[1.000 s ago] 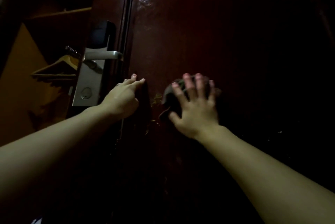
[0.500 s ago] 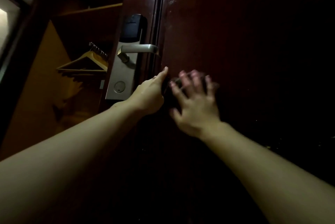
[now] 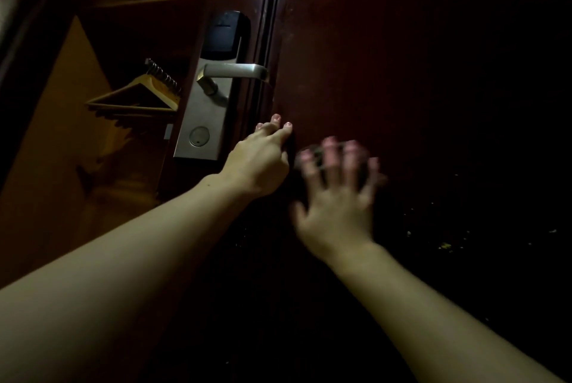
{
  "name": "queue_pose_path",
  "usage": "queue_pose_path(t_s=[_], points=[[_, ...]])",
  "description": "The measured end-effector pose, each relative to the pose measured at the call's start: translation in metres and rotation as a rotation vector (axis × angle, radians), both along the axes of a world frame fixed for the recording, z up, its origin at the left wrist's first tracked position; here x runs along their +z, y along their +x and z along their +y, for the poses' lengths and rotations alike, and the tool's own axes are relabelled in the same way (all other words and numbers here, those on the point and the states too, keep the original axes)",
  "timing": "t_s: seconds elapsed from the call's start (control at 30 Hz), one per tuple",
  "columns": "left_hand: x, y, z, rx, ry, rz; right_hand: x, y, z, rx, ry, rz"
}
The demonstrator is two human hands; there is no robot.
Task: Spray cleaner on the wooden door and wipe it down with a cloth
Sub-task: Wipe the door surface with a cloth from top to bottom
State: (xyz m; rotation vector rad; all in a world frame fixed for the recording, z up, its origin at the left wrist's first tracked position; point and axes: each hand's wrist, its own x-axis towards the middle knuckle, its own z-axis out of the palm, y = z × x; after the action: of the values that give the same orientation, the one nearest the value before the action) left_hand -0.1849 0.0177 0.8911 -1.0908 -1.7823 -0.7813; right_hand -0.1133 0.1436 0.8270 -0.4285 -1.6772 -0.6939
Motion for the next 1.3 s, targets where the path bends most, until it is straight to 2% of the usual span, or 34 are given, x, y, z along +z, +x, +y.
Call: queue_pose_path(t_s=[0.1, 0.17, 0.23, 0.33, 0.4, 0.47, 0.53, 0.63, 0.7, 0.77, 0.83, 0.93, 1.07, 1.13, 1.23, 1.3], points=[[0.002, 0.000, -0.001, 0.020, 0.019, 0.007, -0.028, -0.014, -0.011, -0.016, 0.186, -0.230], [0.001, 0.000, -0.002, 0.040, 0.016, 0.013, -0.031, -0.002, 0.000, -0.008, 0.234, -0.271], [0.001, 0.001, -0.003, 0.039, 0.011, 0.012, -0.028, 0.019, 0.021, 0.001, 0.171, -0.191], [0.000, 0.004, -0.003, 0.018, 0.004, -0.006, -0.019, 0.047, 0.050, -0.050, -0.032, 0.014], [0.002, 0.005, -0.004, 0.016, -0.007, -0.007, -0.016, 0.046, 0.044, -0.069, -0.163, 0.097], [0.003, 0.006, -0.004, 0.021, -0.010, -0.008, -0.017, 0.027, 0.026, -0.027, -0.200, 0.148], [0.000, 0.005, -0.002, 0.052, -0.020, -0.001, -0.024, 0.003, -0.003, 0.000, -0.122, 0.056], [-0.011, 0.002, 0.003, 0.143, -0.062, 0.044, -0.042, -0.022, -0.036, -0.020, 0.075, -0.293], [-0.016, 0.001, 0.002, 0.197, -0.088, 0.062, -0.053, -0.021, -0.036, -0.041, 0.114, -0.429], [-0.017, 0.002, 0.001, 0.232, -0.098, 0.089, -0.060, -0.011, -0.021, -0.009, 0.145, -0.389], [-0.018, 0.002, 0.002, 0.232, -0.071, 0.092, -0.061, 0.013, 0.004, 0.027, 0.089, -0.272], [-0.021, 0.009, 0.014, 0.222, -0.020, 0.036, -0.044, 0.063, 0.055, -0.048, -0.019, -0.057], [-0.023, 0.024, 0.033, 0.283, 0.035, 0.024, -0.026, 0.105, 0.088, -0.122, -0.215, 0.089], [-0.025, 0.034, 0.043, 0.287, 0.042, 0.106, -0.034, 0.096, 0.079, -0.096, -0.175, 0.082], [-0.029, 0.054, 0.064, 0.230, 0.015, 0.179, -0.055, 0.077, 0.062, -0.069, 0.021, -0.101], [-0.031, 0.065, 0.078, 0.223, -0.002, 0.209, -0.056, 0.080, 0.065, -0.070, 0.081, -0.162]])
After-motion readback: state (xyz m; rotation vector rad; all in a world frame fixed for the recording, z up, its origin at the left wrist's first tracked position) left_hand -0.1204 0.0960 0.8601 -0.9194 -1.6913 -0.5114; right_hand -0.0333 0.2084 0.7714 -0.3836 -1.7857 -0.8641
